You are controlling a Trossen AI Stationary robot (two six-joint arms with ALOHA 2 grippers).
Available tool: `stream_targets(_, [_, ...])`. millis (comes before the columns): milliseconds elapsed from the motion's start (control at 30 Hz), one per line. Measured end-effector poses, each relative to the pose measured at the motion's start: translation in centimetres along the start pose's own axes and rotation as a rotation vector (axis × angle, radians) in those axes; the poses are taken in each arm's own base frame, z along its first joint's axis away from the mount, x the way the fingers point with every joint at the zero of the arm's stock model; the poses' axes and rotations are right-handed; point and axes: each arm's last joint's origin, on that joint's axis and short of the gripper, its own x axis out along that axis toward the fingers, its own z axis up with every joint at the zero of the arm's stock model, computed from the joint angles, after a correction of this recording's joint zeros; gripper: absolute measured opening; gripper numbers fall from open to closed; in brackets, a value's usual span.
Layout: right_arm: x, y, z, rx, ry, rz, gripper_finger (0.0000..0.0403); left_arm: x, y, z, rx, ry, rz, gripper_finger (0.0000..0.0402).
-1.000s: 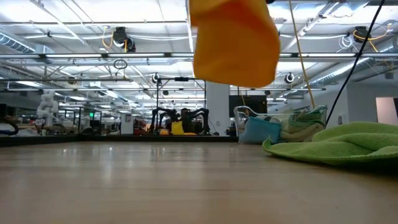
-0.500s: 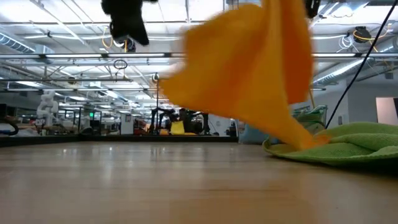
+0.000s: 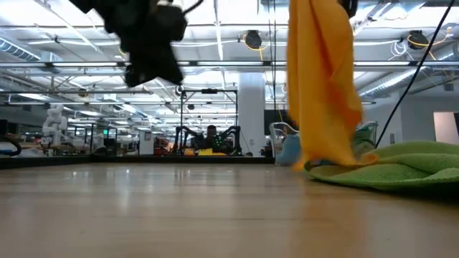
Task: Fold microfiber towels
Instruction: Fold the yellow microfiber towel
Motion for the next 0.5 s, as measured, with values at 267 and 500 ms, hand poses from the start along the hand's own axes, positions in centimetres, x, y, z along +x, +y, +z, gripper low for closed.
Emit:
stream_targets(267, [0.4,-0.4,3.6,0.167,-0.311,0.030,0.0004,-1.3,-2.9,3.9,0.038,-0.473,-0.238,0.0179])
stream_targets(500, [1.2,-1.8,6.8,0.324,-0.552,0.063,0.0004,-2.4,-5.0,4.0,0.233,-0.706,-0.182,0.0205])
